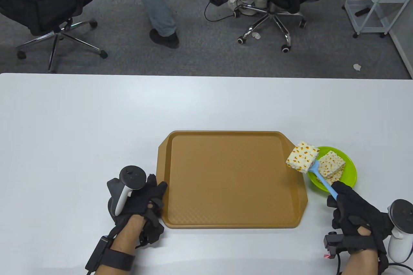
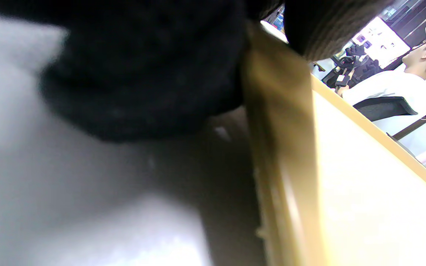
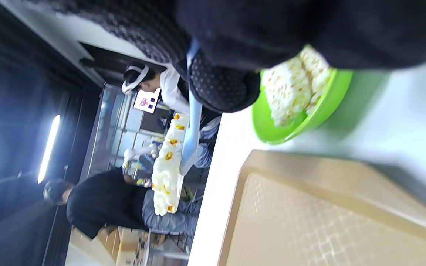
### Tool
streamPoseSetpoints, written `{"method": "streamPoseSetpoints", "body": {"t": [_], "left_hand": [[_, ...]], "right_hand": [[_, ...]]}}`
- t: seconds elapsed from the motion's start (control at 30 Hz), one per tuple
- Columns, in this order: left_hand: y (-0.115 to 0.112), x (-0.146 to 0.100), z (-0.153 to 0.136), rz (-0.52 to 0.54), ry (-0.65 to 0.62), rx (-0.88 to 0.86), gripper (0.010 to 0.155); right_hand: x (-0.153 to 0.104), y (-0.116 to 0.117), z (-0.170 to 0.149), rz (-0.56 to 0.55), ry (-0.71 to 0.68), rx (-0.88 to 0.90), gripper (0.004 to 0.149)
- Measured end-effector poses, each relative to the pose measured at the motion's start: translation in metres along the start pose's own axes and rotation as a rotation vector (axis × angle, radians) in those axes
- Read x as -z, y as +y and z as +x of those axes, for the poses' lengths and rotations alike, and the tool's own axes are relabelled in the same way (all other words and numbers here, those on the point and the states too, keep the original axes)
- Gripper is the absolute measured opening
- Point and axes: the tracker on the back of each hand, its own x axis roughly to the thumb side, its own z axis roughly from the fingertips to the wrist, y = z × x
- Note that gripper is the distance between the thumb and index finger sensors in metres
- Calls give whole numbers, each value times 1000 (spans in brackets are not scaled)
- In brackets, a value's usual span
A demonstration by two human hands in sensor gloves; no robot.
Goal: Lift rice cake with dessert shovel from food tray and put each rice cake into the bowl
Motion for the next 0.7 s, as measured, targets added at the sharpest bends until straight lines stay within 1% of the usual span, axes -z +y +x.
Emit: {"method": "streamPoseSetpoints", "body": {"t": [0.1, 0.2, 0.43, 0.6, 0.7], "left_hand": [[0, 0, 0, -1, -1, -1, 65], [0, 0, 0, 0, -1, -2, 65], [0, 0, 0, -1, -1, -1, 65], [0, 0, 0, -1, -1, 0, 65], [0, 0, 0, -2, -1, -1, 65]], "right_hand": [[-1, -7, -6, -59, 30, -7, 53], [-3, -14, -10, -121, 68, -50, 52], [-4, -22, -16, -250, 149, -119, 52], [-7, -24, -14, -335, 191, -189, 52], [-8, -23, -12, -363, 195, -236, 52]]}}
